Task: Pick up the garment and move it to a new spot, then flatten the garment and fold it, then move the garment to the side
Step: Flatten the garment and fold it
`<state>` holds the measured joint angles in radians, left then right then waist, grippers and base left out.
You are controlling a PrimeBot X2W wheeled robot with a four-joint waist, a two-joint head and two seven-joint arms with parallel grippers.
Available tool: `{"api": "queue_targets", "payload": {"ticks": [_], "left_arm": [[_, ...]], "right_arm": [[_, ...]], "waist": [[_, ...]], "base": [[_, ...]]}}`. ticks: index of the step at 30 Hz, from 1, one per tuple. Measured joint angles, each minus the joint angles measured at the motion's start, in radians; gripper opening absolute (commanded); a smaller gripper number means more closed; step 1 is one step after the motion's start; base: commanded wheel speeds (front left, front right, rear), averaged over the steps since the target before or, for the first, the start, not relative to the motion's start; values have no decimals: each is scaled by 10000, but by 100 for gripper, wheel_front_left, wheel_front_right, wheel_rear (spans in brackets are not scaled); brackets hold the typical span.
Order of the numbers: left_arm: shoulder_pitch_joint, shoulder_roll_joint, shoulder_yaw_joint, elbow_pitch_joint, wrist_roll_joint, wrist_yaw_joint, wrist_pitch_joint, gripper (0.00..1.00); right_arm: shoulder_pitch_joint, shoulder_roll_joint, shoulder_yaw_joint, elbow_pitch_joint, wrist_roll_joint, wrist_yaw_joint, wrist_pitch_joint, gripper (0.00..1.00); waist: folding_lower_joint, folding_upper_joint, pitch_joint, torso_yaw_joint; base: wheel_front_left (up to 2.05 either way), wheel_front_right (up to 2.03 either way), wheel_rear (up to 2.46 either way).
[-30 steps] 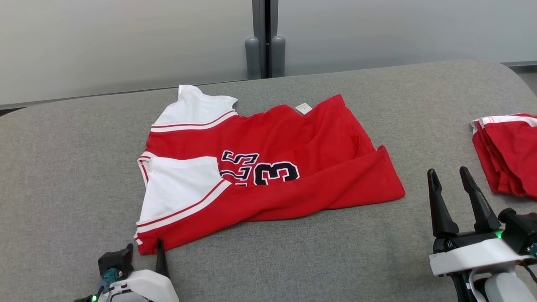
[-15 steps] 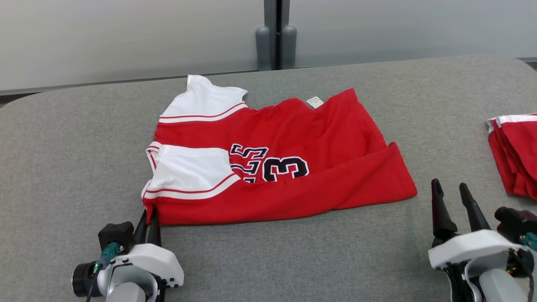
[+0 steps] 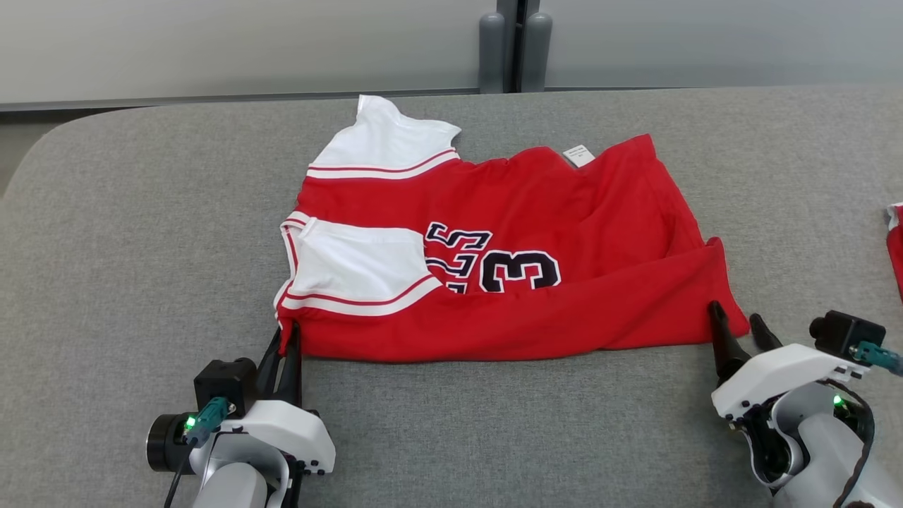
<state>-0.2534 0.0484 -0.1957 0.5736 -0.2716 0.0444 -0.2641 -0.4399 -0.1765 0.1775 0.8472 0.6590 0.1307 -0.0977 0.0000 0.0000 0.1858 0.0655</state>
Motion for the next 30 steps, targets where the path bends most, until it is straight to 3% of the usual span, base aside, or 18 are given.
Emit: {"api": "queue_targets", "payload": {"ticks": [3, 4, 5, 19, 30], "left_arm": [[-1, 0, -38, 25, 2, 6, 0, 0], [-1, 2, -40, 44, 4, 6, 0, 0], [-1, 0, -38, 63, 6, 6, 0, 0], [180, -8, 182, 504, 163, -38, 0, 0], [998, -17, 194, 851, 186, -343, 0, 0]], "right_arm": [[-163, -100, 359, 128, 410, 0, 134, 100], [-181, -153, 464, 167, 502, 0, 130, 22], [-193, -209, 562, 221, 579, 0, 119, 0], [242, -602, 1118, 217, 1528, 2, -1260, 0], [1760, -284, 132, -610, 1459, 2, -1620, 0]], "waist": [[0, 0, 17, 72], [0, 0, 5, 80], [0, 0, -12, 85], [0, 0, -621, -153], [0, 0, -1364, -415]], "base": [[0, 0, 0], [0, 0, 0], [0, 0, 0], [0, 0, 0], [0, 0, 0]]}}
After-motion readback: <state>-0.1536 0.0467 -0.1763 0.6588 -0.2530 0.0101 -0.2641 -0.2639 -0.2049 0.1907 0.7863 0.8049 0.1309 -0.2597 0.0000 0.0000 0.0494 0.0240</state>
